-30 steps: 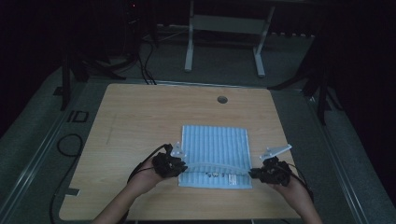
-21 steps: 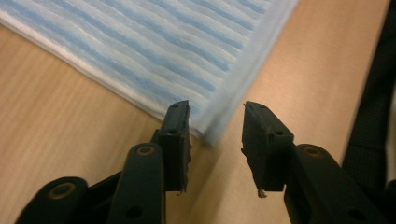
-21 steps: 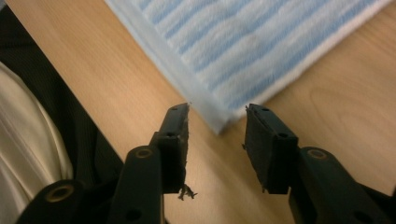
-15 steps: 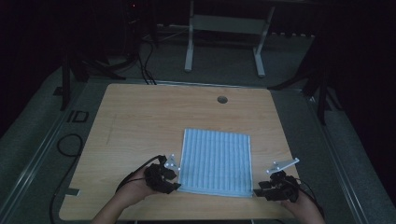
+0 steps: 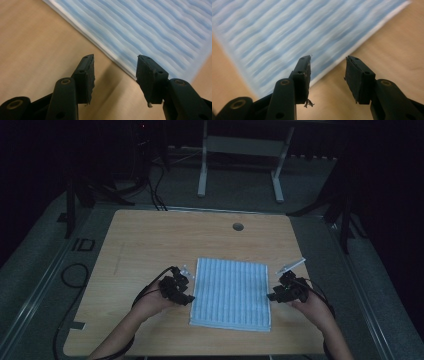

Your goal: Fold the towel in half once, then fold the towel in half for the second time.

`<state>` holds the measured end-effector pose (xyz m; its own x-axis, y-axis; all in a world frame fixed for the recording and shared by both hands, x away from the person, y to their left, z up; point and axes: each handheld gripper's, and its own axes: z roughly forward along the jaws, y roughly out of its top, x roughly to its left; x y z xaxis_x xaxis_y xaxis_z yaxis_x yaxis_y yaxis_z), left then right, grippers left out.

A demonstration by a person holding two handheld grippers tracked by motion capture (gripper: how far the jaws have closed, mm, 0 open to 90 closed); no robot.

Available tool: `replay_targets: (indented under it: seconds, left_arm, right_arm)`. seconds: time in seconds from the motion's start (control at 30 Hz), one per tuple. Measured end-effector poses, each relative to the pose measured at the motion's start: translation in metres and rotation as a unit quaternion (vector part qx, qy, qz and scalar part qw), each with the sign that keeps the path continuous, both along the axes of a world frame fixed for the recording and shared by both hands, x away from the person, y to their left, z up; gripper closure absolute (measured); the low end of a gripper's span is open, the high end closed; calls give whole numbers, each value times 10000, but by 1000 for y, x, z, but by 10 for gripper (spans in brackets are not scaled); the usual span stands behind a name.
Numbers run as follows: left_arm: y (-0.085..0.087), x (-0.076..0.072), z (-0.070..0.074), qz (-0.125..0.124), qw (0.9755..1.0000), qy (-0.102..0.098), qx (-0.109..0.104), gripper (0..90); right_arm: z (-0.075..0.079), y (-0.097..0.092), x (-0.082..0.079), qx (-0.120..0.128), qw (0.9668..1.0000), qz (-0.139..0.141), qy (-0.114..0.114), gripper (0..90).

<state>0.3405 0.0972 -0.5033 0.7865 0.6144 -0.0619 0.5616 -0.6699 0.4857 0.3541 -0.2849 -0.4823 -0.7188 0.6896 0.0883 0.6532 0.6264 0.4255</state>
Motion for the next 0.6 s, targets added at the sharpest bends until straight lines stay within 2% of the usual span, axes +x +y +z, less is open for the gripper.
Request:
replay_targets:
  seconds: [0.17, 0.3, 0.43, 0.6]
  left_arm:
    - [-3, 26, 1, 157, 9999, -48, -14, 491]
    - [-5, 49, 1, 312, 9995, -54, -49, 490]
    - [-5, 73, 2, 582, 9981, -157, -129, 490]
    - [-8, 97, 3, 745, 9969, -151, -217, 490]
  right_arm:
    - [-2, -6, 28, 16, 9997, -251, 82, 543]
    - [-5, -8, 47, -88, 9990, -422, 148, 533]
    - [-1, -6, 67, -197, 9982, -545, 123, 524]
    - [7, -5, 90, -195, 9972, -713, 125, 519]
